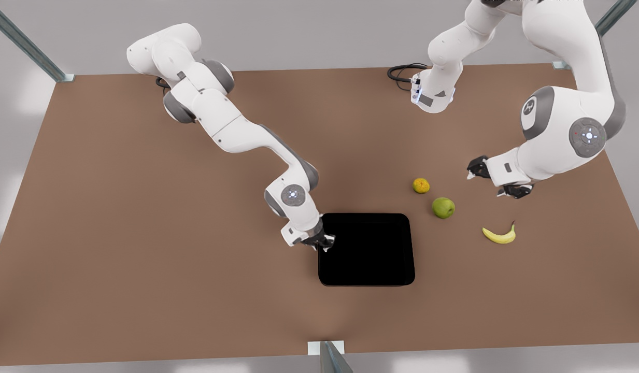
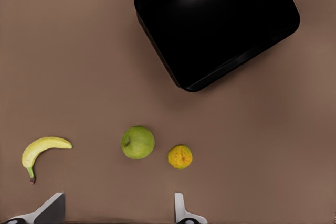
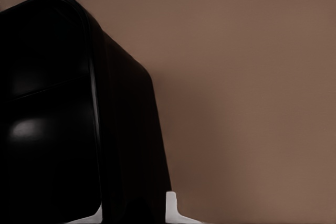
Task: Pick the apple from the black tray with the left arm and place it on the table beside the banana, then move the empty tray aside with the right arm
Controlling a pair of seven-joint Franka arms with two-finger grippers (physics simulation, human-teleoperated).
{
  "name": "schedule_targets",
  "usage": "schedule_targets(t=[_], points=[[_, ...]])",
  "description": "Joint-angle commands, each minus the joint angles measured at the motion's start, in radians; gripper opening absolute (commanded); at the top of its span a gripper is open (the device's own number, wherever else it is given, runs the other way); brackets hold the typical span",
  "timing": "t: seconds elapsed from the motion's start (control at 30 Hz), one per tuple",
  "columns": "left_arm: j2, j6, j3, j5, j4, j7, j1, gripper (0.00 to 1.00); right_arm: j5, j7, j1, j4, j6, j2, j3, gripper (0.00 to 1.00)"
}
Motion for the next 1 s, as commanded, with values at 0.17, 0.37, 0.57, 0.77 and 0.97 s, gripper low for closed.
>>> schedule_targets(t=[0.17, 0.37, 0.57, 0.77, 0.97], points=[[-0.001, -0.001, 0.638, -0.141, 0.022, -0.562, -0.605, 1.00, -0.011, -0.095, -0.039, 0.001, -0.004, -0.006, 0.049, 0.15], [0.002, -0.001, 0.640, -0.164, 0.030, -0.562, -0.599, 1.00, -0.007, -0.322, -0.113, -0.002, -0.397, -0.215, 0.105, 0.10], [0.003, -0.001, 0.640, -0.162, 0.030, -0.562, -0.599, 1.00, 0.002, -0.621, -0.266, -0.478, -0.409, -0.540, 0.110, 0.02], [0.003, -0.001, 0.638, -0.162, 0.030, -0.562, -0.602, 1.00, 0.088, -1.405, -0.714, -0.735, -0.406, -0.792, 0.110, 0.01], [0.005, -0.001, 0.640, -0.164, 0.034, -0.559, -0.602, 1.00, 0.135, -1.859, -0.941, -0.939, -0.242, -0.858, 0.109, 0.01]])
